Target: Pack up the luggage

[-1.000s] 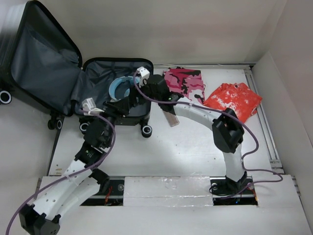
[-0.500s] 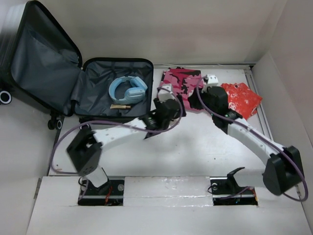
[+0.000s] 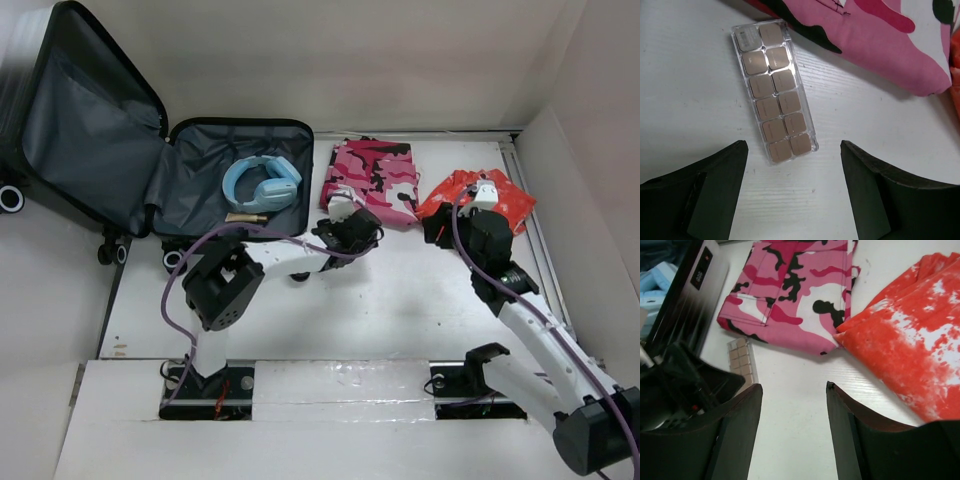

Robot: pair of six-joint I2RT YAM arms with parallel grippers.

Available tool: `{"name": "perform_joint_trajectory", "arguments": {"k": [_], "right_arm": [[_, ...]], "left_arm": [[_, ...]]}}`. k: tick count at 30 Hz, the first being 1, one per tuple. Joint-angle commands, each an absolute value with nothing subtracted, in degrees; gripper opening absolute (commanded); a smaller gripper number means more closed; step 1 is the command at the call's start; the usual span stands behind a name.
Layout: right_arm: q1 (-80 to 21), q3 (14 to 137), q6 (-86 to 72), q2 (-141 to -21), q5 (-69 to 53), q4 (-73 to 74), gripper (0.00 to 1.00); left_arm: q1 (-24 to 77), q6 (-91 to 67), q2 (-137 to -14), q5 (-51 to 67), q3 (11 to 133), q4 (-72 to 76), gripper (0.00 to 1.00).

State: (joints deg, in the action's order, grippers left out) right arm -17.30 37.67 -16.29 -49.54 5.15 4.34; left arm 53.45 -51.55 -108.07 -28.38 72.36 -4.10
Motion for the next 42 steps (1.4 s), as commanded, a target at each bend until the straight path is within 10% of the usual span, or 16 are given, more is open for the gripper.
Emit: {"name": "perform_joint_trajectory", "arguments": {"k": [1,28,42], "right_arm": [[-17.05,36.04,-16.61,-49.04,0.36,2.2,0.6],[-22.15,36.12,-15.56,-38.23,0.1,2.89,0.61],[-22.15,36.65,-15.56,-38.85,-2.2,2.9,0.63]], "left_arm": [[53.0,-55.28,-111.17,-29.53,76.19,-7.89,0.71],[53.0,-55.63,-122.43,-39.37,82.54,-26.27,0.5],[54.32,-52.73,-122.86,-39.29,82.09,-25.85,0.65]]}}
